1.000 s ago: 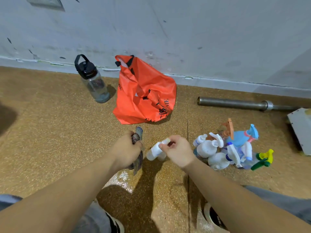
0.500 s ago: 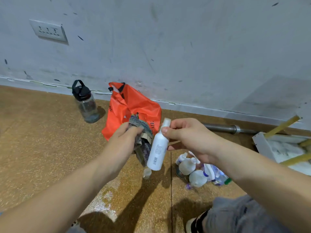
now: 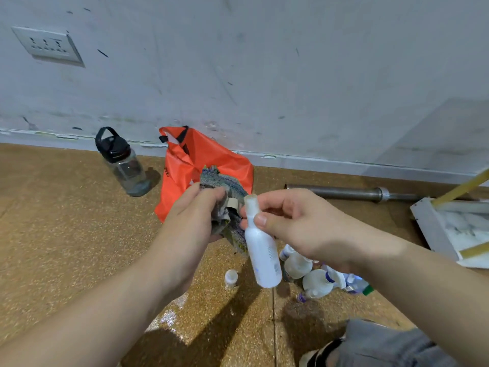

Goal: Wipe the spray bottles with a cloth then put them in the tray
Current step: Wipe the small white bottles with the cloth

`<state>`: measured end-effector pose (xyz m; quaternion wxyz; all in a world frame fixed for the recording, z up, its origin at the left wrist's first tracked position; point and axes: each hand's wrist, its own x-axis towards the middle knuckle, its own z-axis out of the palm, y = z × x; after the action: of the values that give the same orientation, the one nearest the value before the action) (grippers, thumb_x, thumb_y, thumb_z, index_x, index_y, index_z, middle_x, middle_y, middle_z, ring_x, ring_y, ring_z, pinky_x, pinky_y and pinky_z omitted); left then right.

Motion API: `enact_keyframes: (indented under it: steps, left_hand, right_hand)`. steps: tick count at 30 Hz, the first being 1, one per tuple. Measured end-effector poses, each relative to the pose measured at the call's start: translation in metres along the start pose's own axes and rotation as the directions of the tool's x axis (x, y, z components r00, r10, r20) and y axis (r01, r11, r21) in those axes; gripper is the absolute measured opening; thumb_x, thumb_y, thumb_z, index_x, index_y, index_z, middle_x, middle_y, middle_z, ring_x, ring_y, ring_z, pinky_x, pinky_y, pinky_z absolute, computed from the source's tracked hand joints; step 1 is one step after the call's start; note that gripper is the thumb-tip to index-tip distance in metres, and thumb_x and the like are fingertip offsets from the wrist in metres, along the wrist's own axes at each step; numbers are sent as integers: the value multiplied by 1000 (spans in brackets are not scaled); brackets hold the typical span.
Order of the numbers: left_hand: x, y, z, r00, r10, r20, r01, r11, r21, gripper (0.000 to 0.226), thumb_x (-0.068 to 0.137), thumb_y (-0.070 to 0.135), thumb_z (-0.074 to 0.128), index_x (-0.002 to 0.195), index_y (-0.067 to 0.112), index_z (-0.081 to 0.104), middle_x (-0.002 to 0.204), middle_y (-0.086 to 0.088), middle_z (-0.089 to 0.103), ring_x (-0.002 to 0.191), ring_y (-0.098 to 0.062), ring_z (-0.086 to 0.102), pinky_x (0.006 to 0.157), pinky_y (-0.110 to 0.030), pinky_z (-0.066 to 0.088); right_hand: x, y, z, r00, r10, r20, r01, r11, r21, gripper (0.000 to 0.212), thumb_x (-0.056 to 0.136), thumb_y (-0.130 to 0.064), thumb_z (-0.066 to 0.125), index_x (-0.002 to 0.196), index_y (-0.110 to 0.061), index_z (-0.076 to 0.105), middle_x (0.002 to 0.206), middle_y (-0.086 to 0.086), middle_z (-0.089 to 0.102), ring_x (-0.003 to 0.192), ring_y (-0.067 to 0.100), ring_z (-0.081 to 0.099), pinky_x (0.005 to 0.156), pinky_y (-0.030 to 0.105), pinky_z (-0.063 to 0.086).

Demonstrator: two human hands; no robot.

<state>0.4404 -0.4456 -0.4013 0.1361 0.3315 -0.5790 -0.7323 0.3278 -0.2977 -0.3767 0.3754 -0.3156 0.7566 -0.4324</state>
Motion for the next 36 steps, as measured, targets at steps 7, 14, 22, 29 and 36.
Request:
enact_keyframes:
  steps: [7,14,22,29,36]
  left_hand:
    - [-7,8,-2,954,283,95,-294,946,136,25,96,36,47,104,28,69,104,-1,73,107,-27,65,105,-53,49]
    - [-25,-3,-7,849,361,385,-487,816,310,41,111,47,31,124,24,63,117,-1,69,113,-7,64,94,-20,48]
    - [-3,-6,-9,960,244,134,-276,902,333,37,109,35,48,81,15,60,65,15,61,64,-5,56,65,-20,45]
    - [5,-2,-15,991,134,-29,-130,986,104,41,97,58,54,102,25,78,104,19,77,103,2,68,103,-24,48]
    - [-13,-15,-13,656,630,414,-733,405,546,33,108,33,40,132,18,56,112,7,56,105,-8,55,90,-17,41]
  right_hand:
    - [0,0,-4,984,-170,45,175,938,-300,11,103,-15,53,97,-12,62,75,11,52,62,6,37,58,22,34]
    - [-9,-2,10,932,-355,72,346,815,-464,15,91,-17,53,77,-23,54,77,-14,47,77,3,51,66,15,36]
    - [-12,-7,12,894,-437,102,432,776,-461,23,94,-1,59,92,-24,59,83,-15,51,85,3,50,75,13,36]
    - [-7,-3,4,937,-342,66,344,880,-326,24,101,-5,54,106,-24,68,87,-6,60,84,11,53,72,14,38]
    - [-8,-7,4,964,-264,-2,262,958,-115,21,102,-7,57,96,-20,72,77,-2,66,71,17,61,66,34,50]
